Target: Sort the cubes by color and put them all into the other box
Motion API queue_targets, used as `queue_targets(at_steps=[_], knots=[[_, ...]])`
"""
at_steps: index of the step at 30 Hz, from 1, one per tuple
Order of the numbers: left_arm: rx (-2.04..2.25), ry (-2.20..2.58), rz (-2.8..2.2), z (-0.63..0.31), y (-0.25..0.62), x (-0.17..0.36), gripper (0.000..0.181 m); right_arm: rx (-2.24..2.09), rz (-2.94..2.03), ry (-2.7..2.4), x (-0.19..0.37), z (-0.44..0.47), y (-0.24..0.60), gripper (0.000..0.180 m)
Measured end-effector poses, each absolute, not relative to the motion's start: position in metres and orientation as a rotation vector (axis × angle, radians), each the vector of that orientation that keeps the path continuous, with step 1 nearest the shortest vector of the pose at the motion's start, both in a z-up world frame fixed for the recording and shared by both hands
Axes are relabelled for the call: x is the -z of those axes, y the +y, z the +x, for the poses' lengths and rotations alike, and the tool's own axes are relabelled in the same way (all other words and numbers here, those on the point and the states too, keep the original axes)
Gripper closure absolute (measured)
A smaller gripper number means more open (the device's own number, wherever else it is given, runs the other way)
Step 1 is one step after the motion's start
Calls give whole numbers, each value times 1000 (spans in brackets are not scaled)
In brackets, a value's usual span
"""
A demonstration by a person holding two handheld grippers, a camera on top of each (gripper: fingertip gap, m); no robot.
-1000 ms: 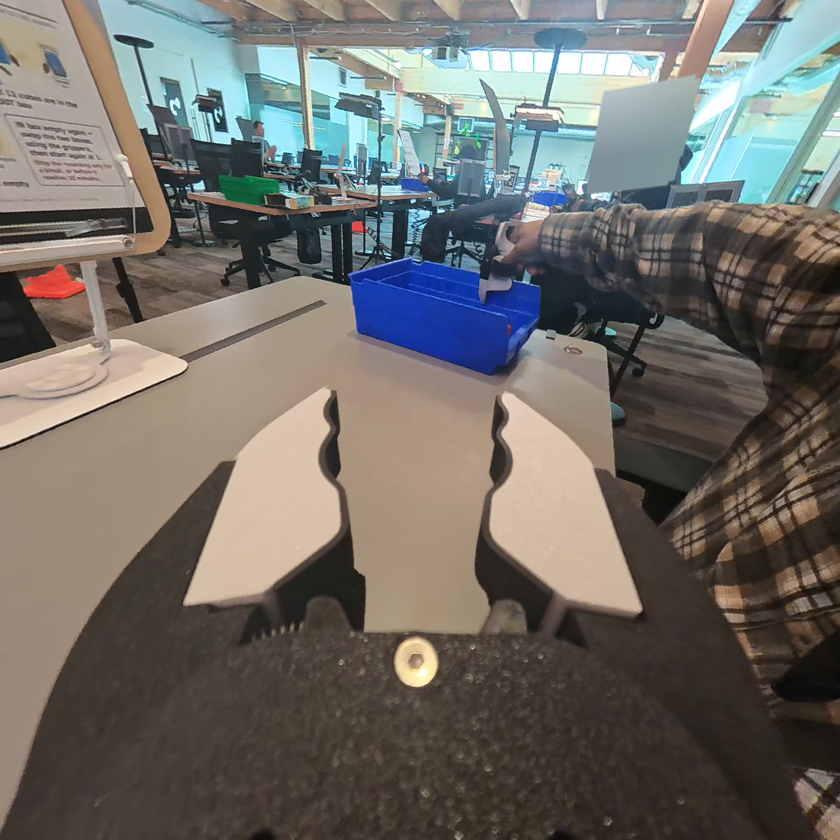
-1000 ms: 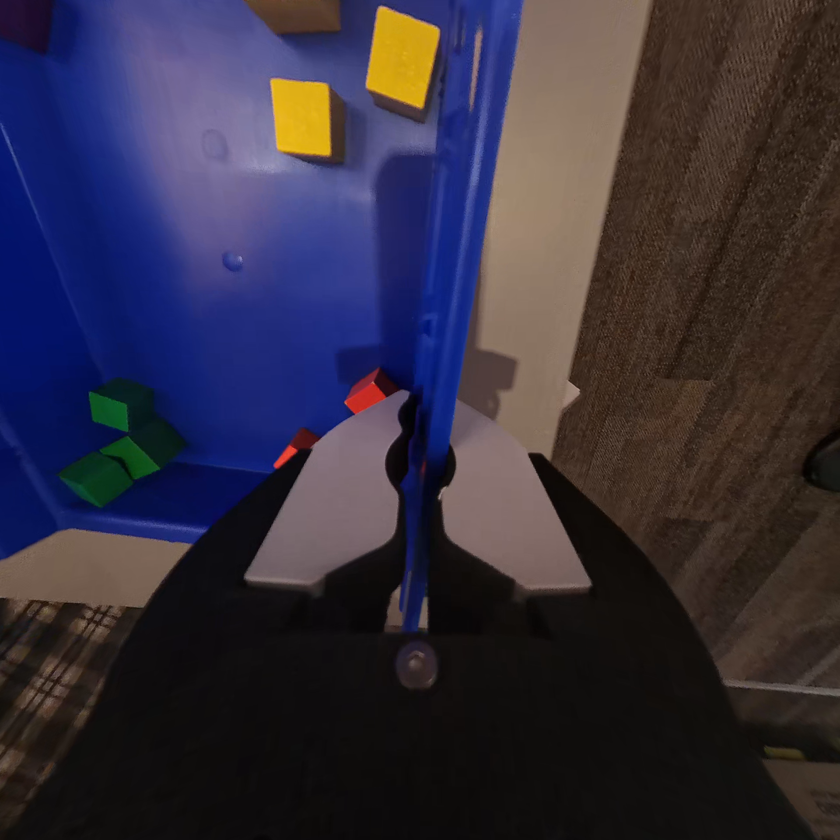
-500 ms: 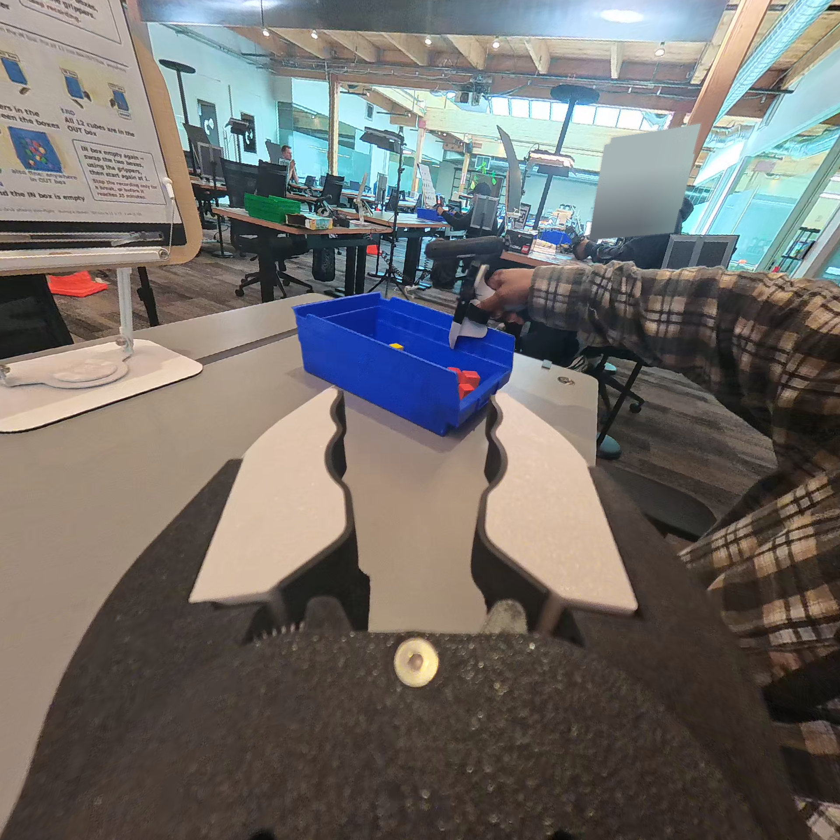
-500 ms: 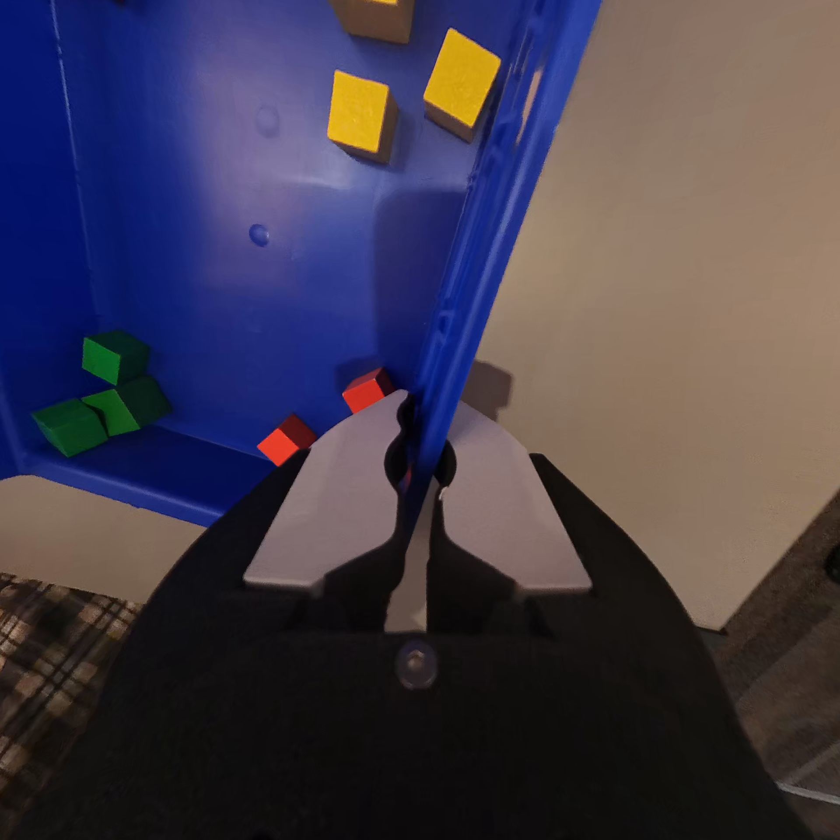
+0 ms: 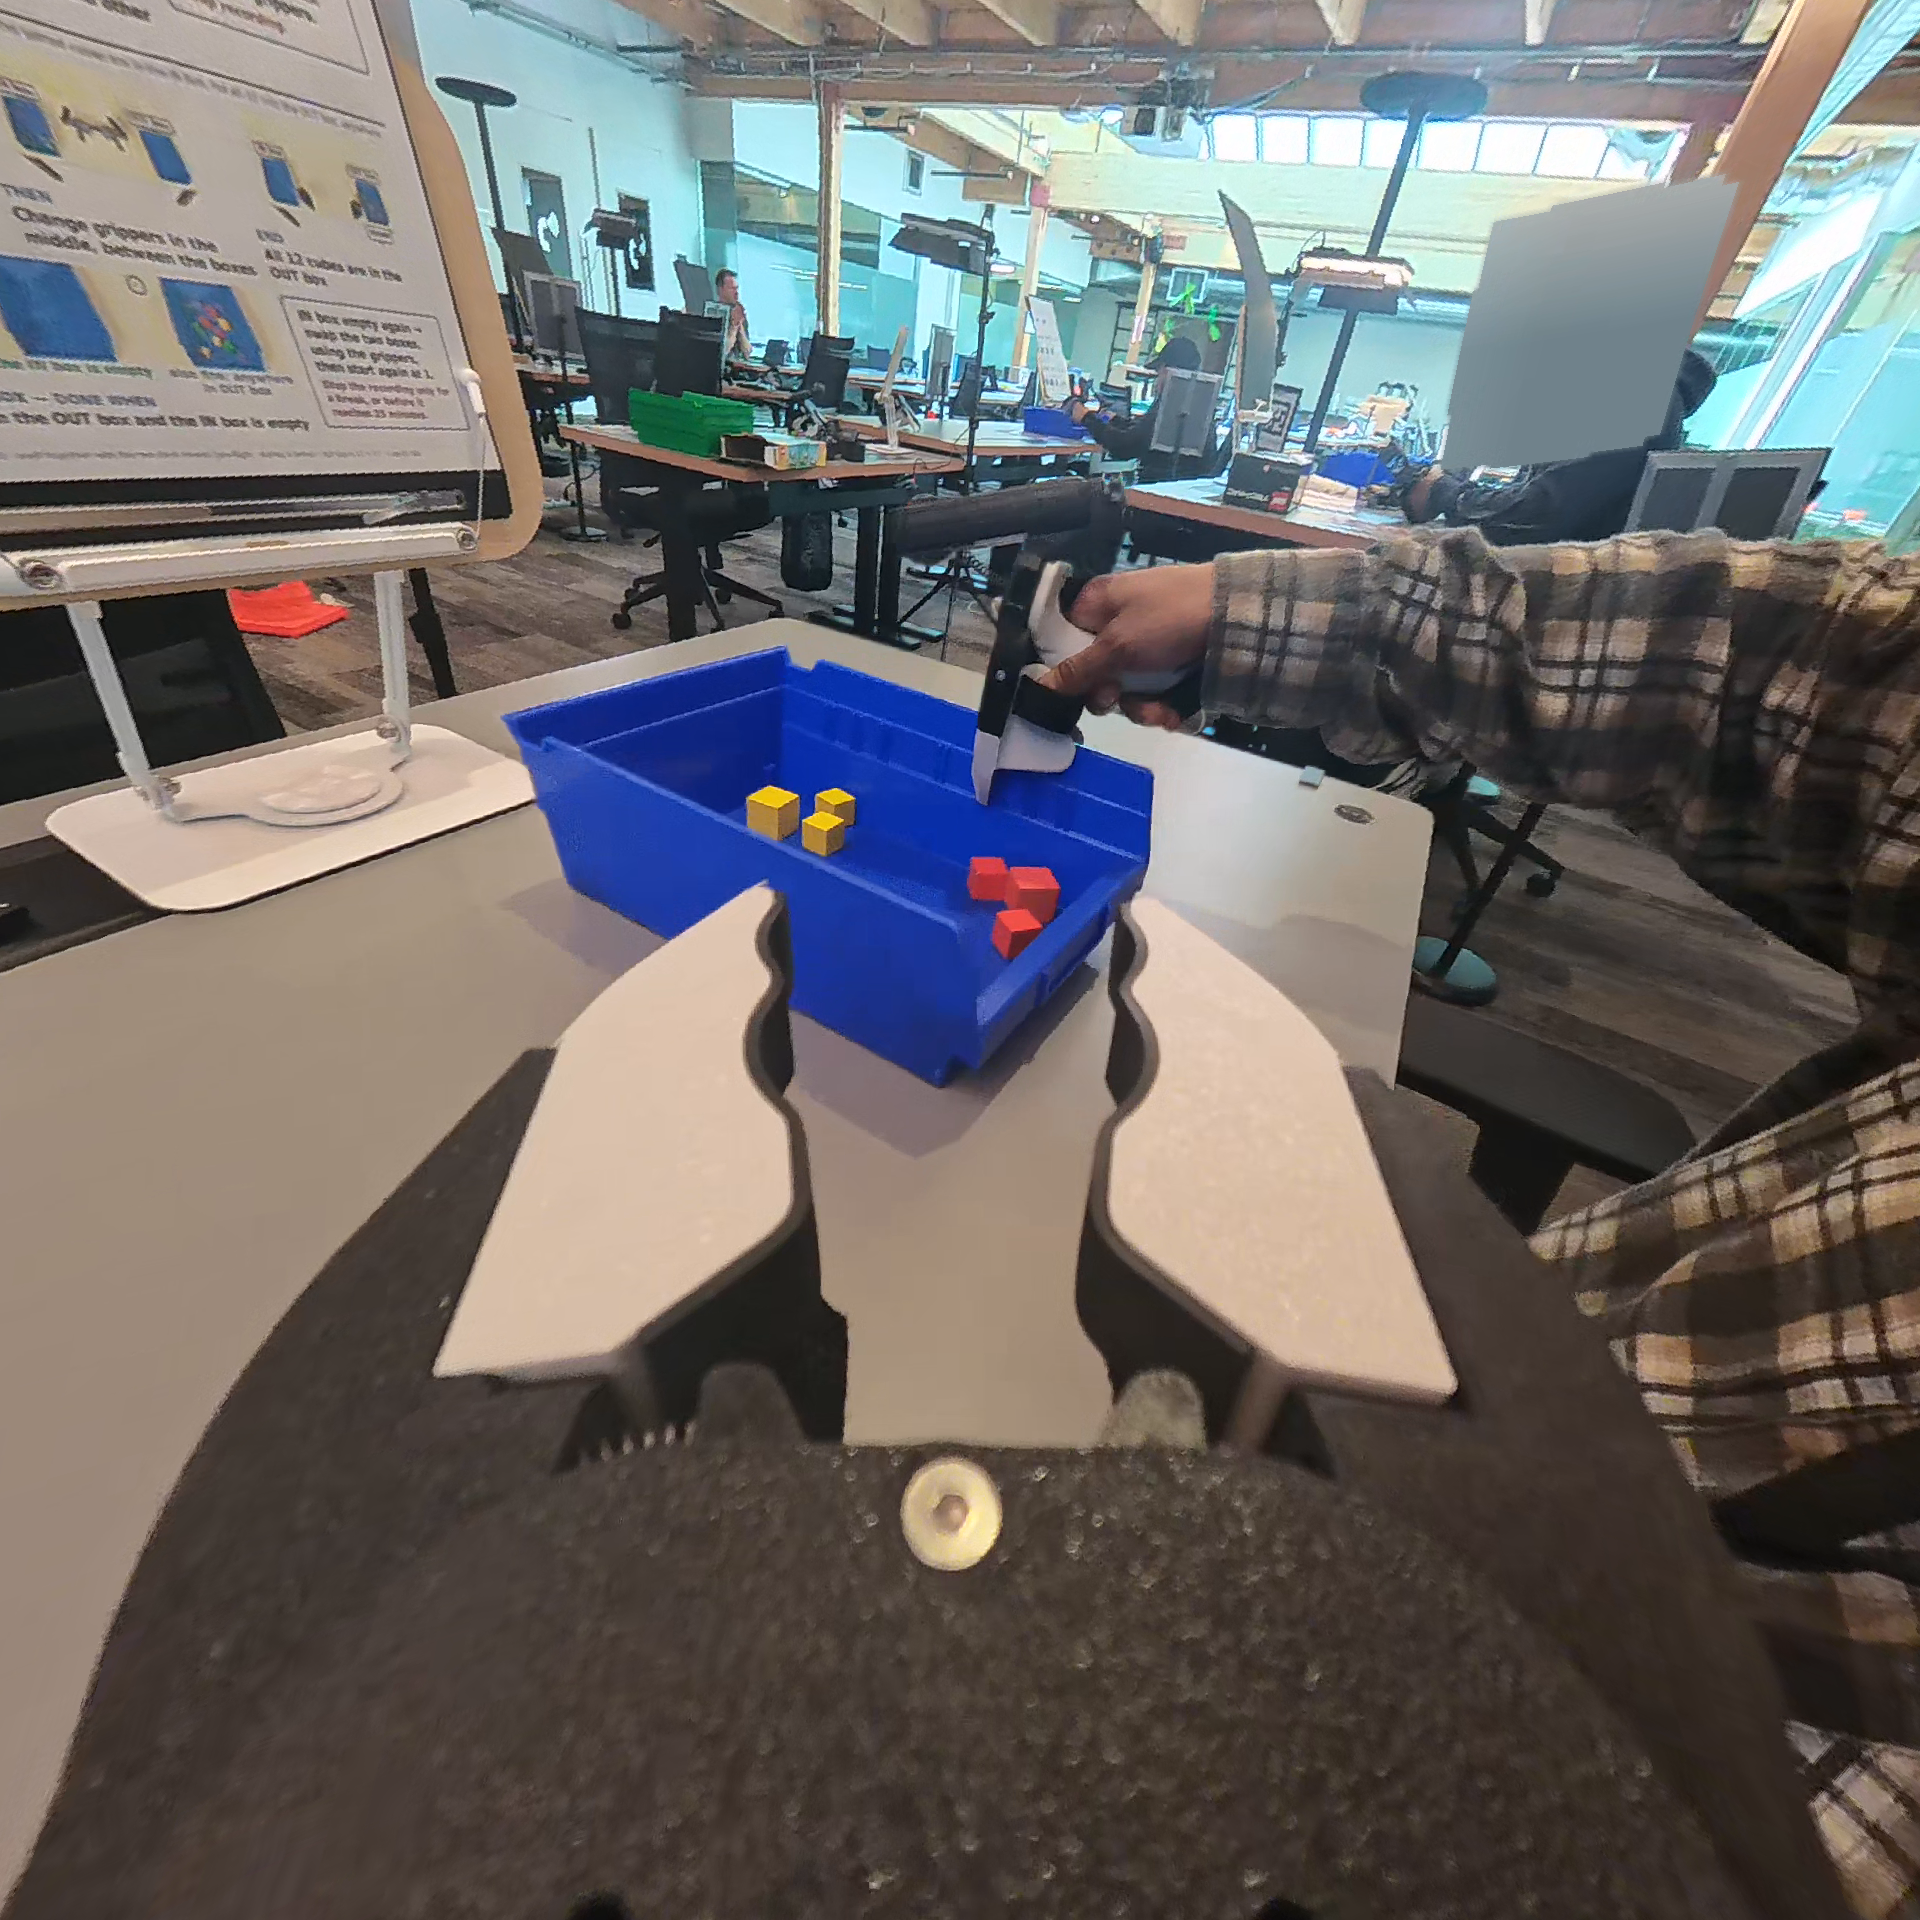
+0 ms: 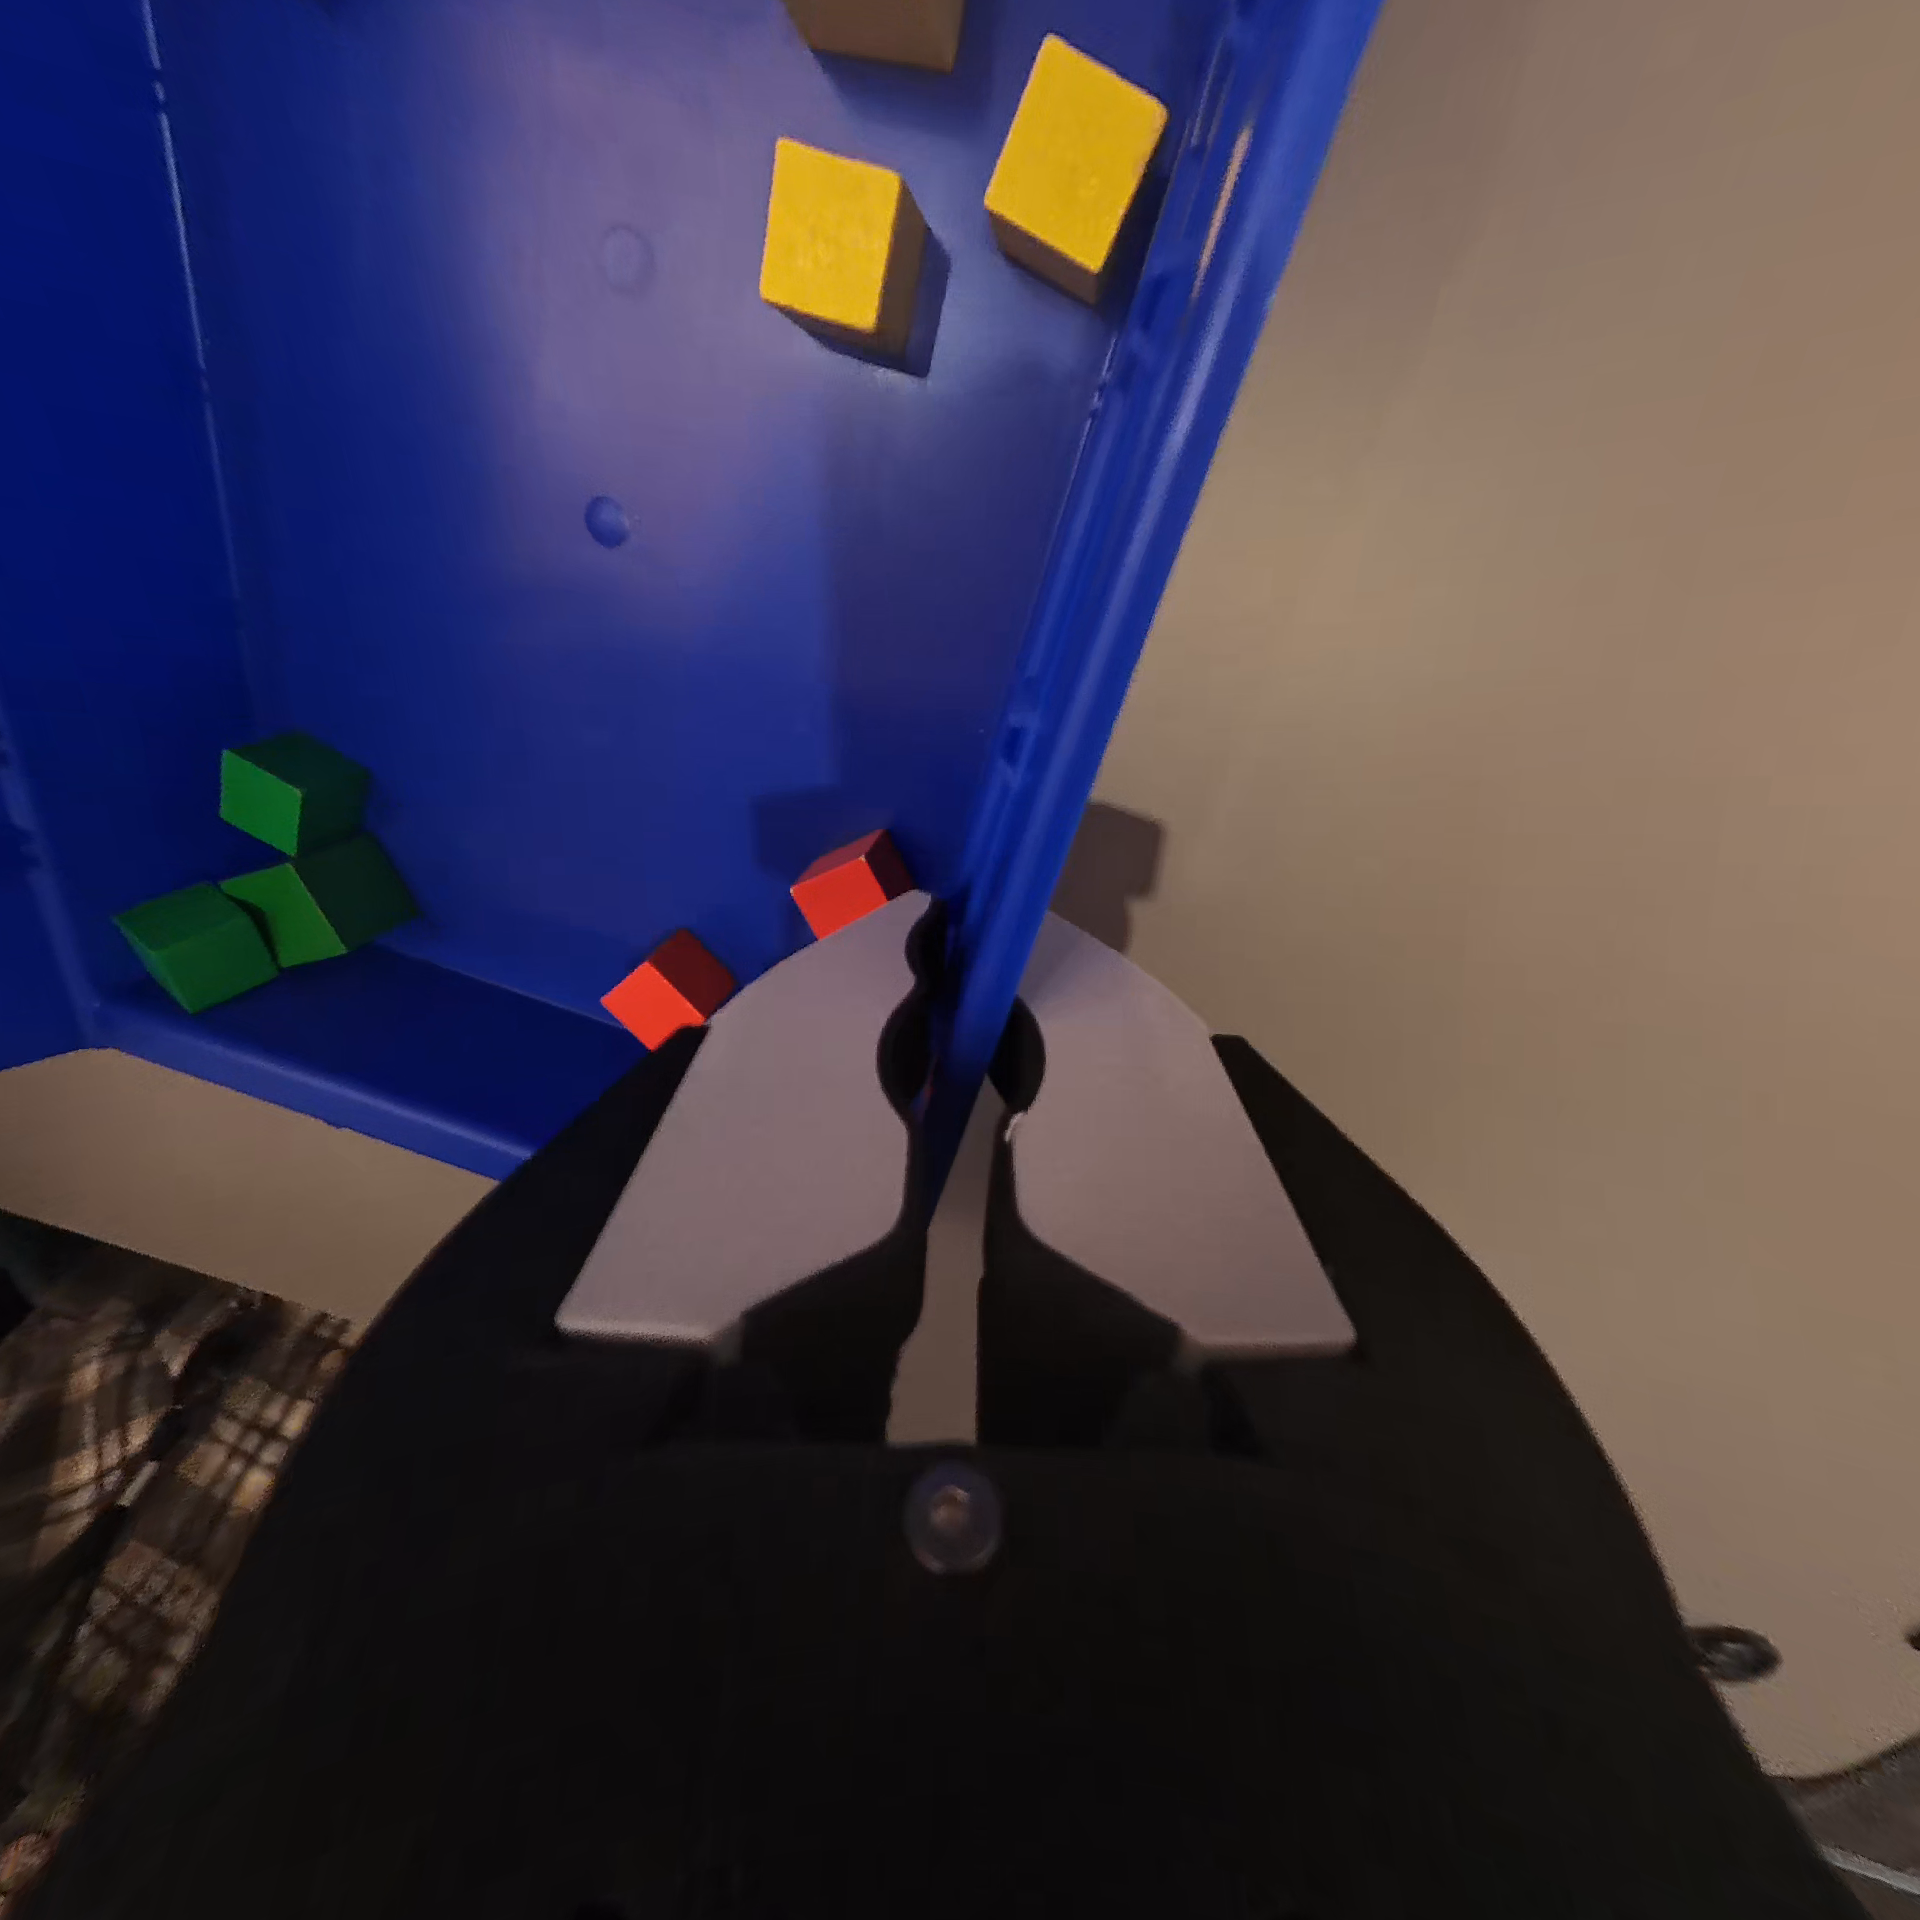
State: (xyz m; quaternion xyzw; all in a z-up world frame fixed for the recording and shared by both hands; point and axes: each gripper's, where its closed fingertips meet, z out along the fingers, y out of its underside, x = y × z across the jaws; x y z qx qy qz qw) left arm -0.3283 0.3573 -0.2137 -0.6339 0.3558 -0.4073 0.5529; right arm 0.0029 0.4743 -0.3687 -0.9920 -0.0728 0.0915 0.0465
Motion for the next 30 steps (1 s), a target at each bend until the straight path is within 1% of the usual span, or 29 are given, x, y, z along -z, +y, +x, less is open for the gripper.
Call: queue_targets(at_steps=[10, 30], knots=[[922, 841, -1507, -335, 353, 211, 122, -284, -3056, -332, 368, -85, 488, 173], [923, 799, -1541, -359, 345, 217, 123, -280, -3069, -414, 367, -215, 509, 174]])
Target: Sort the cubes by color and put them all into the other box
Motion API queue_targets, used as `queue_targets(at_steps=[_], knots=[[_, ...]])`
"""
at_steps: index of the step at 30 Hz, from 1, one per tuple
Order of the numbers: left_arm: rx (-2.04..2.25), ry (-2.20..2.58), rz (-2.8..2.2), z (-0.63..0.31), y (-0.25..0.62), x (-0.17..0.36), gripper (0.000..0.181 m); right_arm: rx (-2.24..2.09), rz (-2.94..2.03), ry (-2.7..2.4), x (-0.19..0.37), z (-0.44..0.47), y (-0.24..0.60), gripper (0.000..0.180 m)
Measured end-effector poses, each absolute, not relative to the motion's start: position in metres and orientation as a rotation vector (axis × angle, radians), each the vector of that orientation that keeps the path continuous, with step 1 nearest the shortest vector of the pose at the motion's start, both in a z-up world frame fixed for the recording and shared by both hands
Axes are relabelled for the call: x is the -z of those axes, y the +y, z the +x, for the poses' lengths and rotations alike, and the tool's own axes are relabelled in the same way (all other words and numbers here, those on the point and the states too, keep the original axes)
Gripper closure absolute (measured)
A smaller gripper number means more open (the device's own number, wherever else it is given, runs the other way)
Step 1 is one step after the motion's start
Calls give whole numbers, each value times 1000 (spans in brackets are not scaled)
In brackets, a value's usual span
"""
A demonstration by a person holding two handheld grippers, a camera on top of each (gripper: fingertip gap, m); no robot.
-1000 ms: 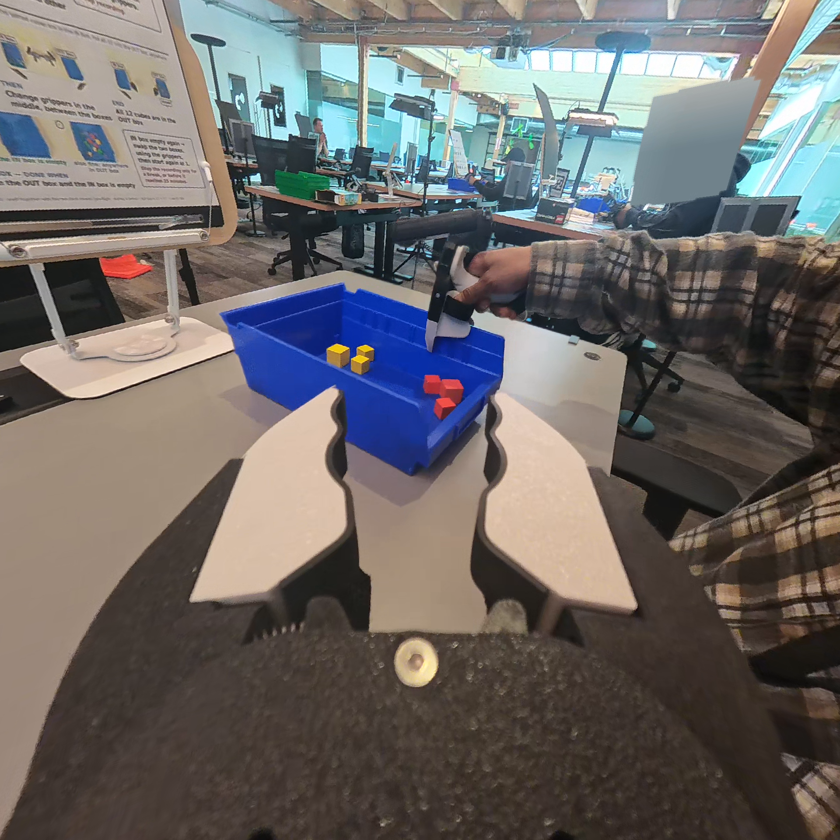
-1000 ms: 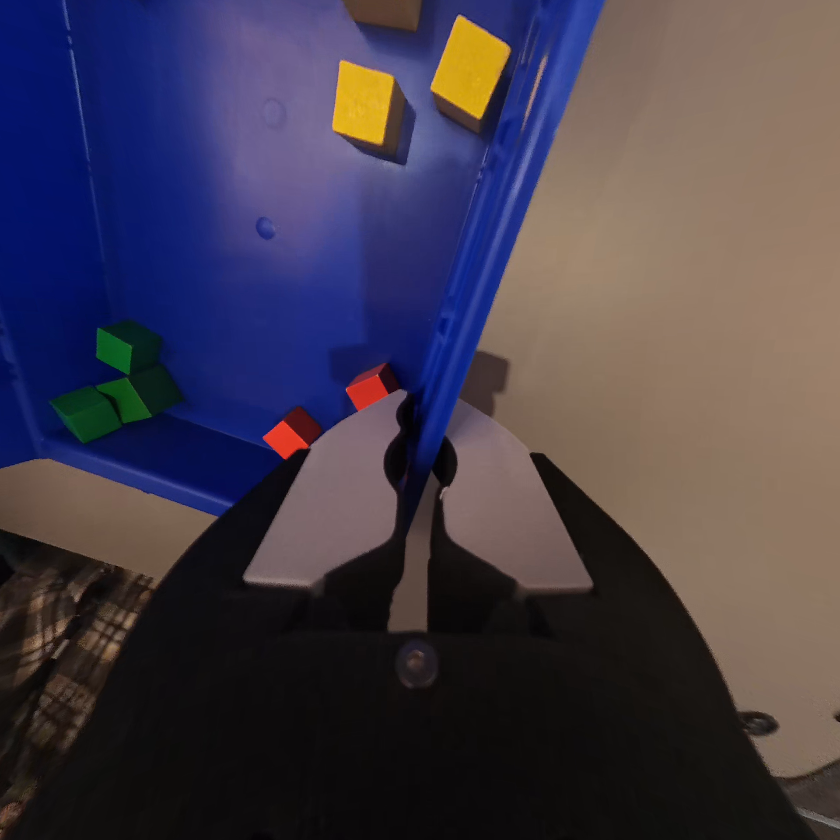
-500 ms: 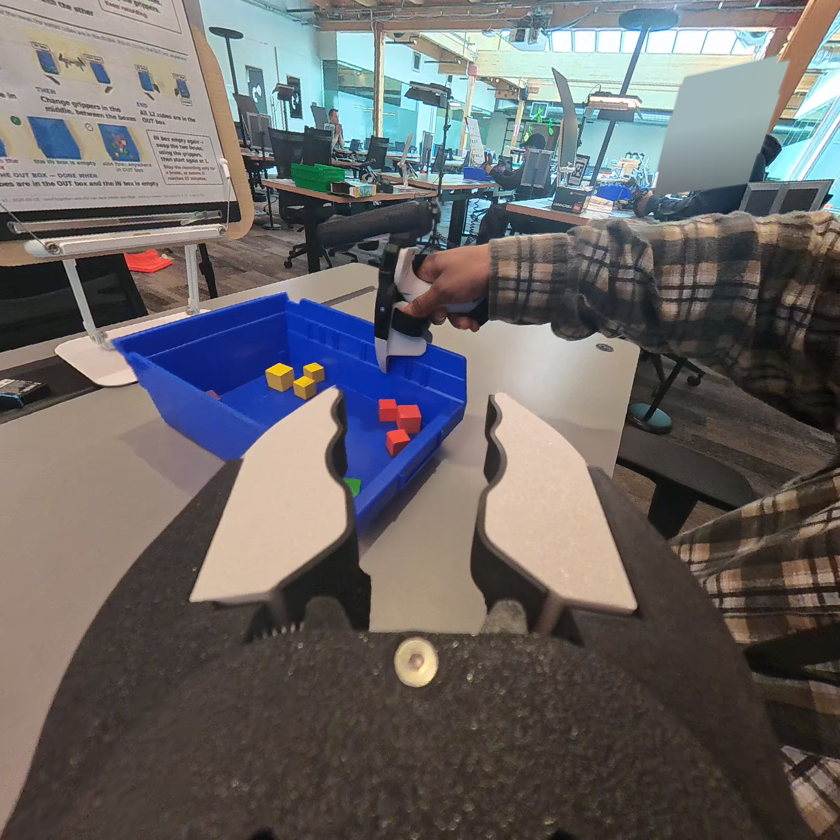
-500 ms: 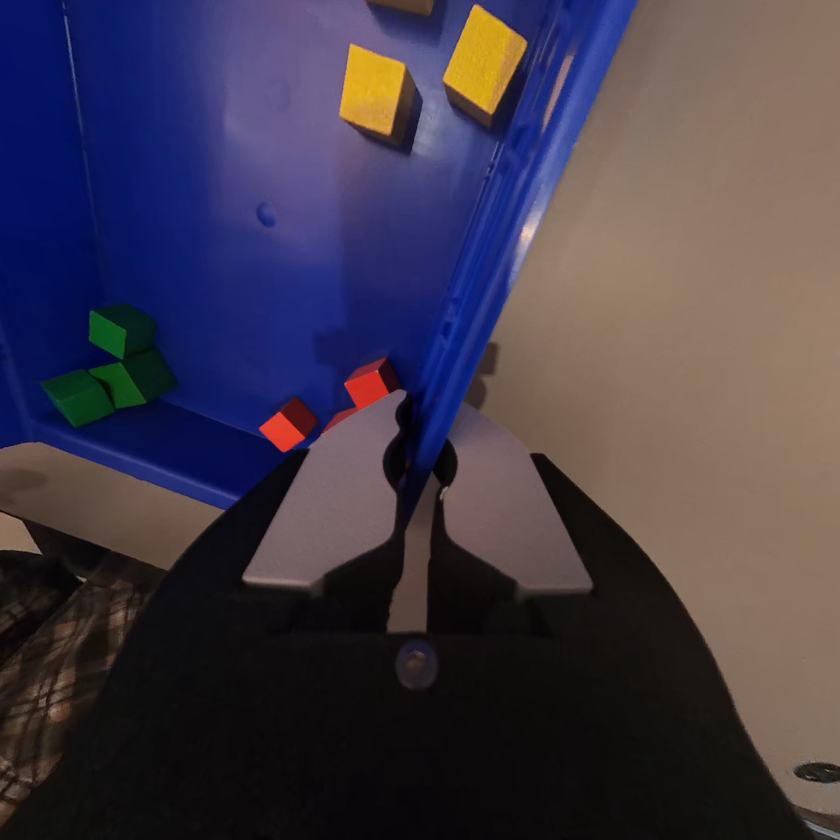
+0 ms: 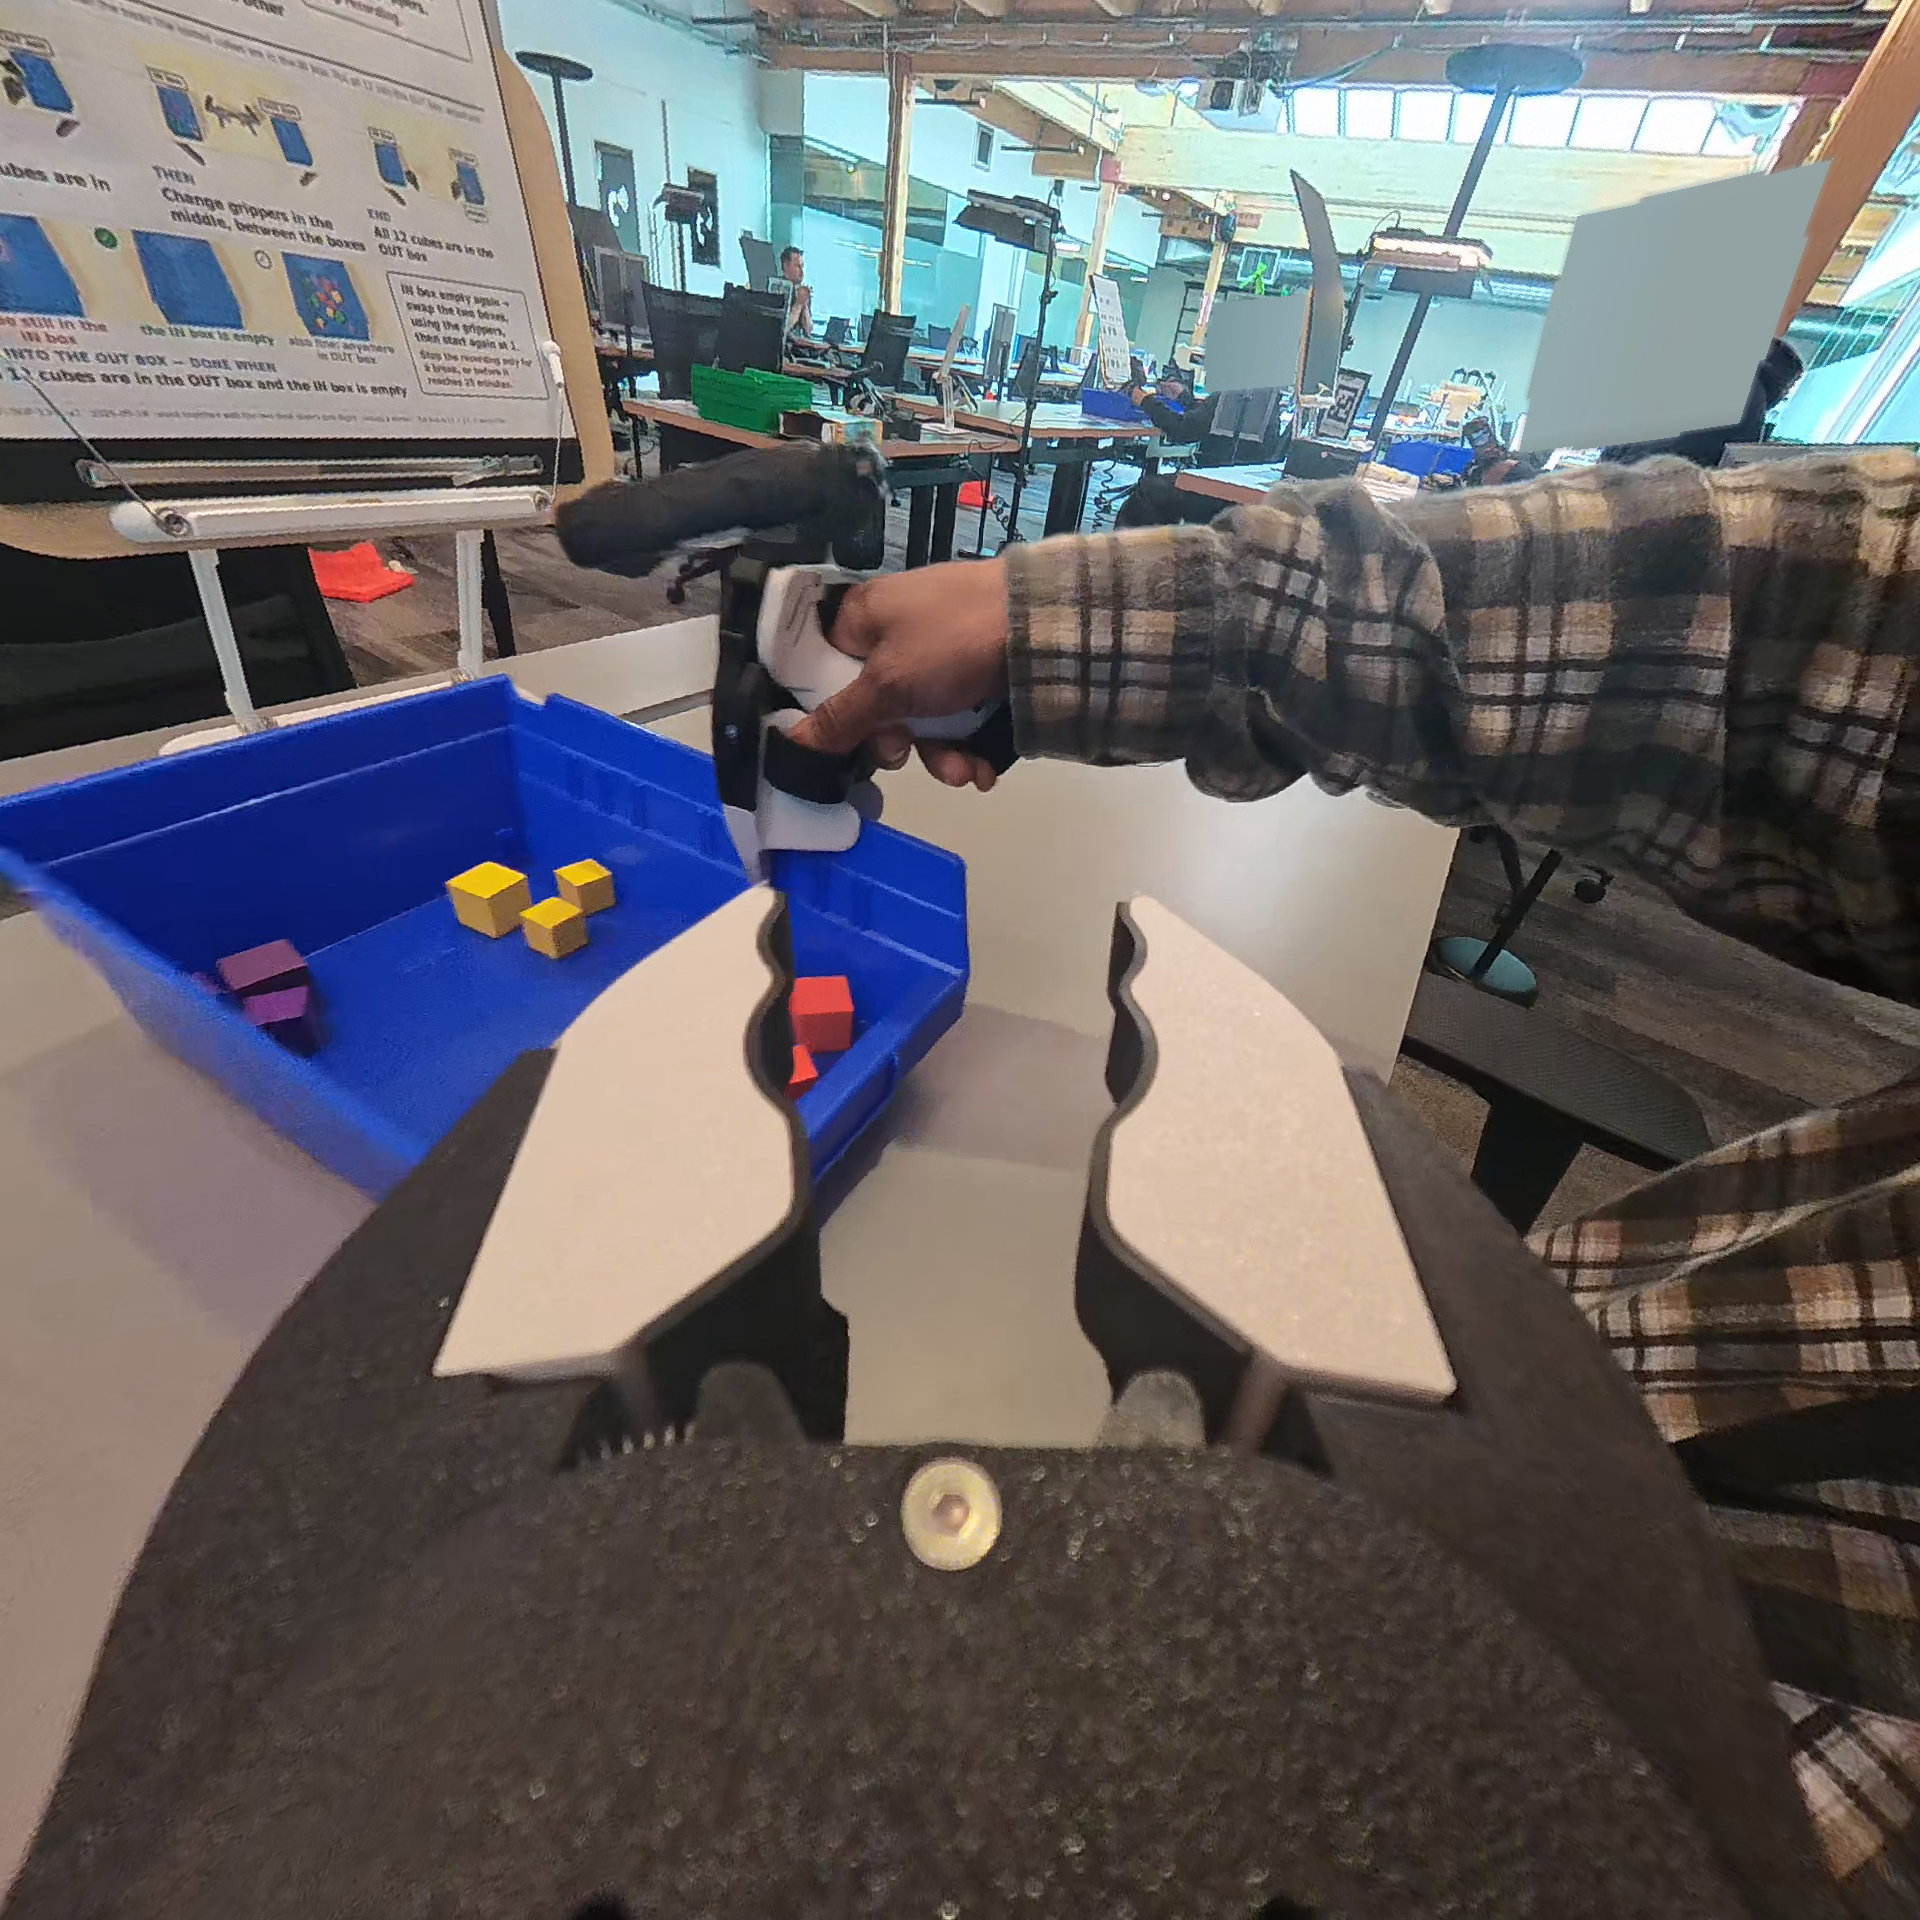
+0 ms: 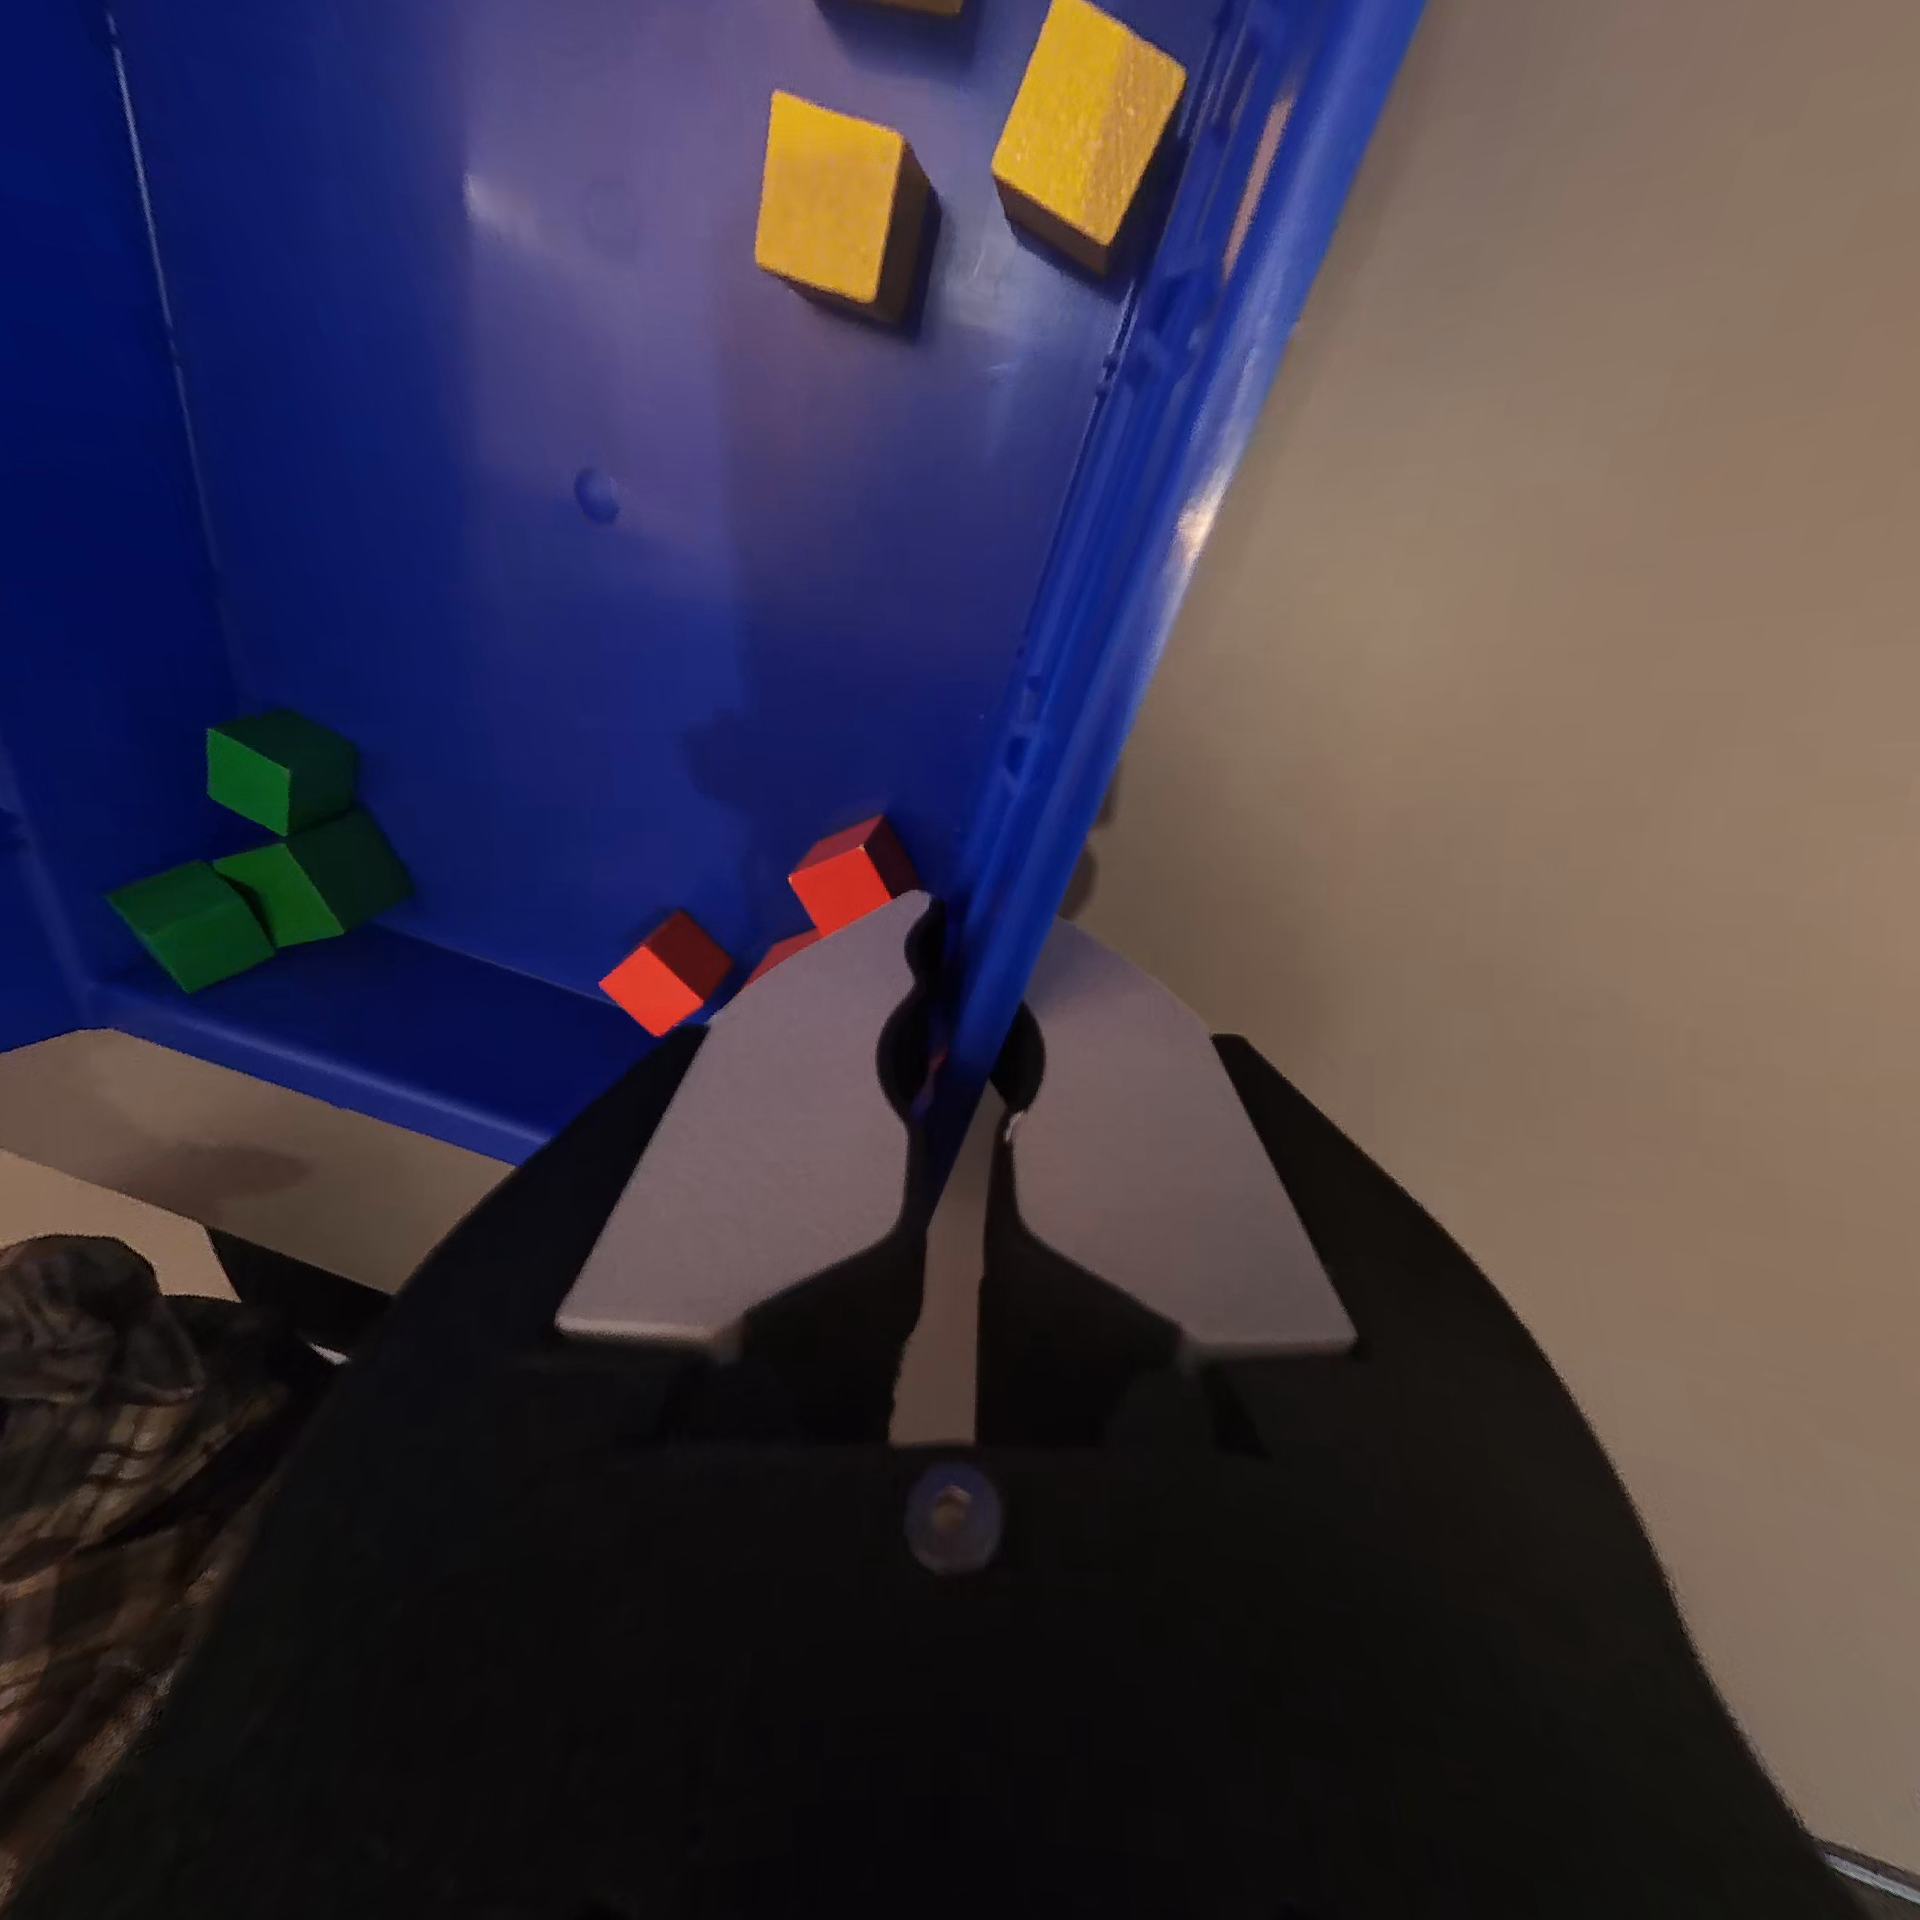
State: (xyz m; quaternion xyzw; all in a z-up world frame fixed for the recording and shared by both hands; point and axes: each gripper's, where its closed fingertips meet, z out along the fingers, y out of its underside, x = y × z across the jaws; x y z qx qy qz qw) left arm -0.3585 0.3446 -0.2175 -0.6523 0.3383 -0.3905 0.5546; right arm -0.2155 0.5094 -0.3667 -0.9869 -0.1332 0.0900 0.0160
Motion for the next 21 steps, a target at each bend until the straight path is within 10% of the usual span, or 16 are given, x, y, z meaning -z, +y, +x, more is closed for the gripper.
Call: queue_targets(at_steps=[21], knots=[[953, 785, -1553, -365, 340, 226, 123, -349, -3112, -333, 366, -307, 511, 173]])
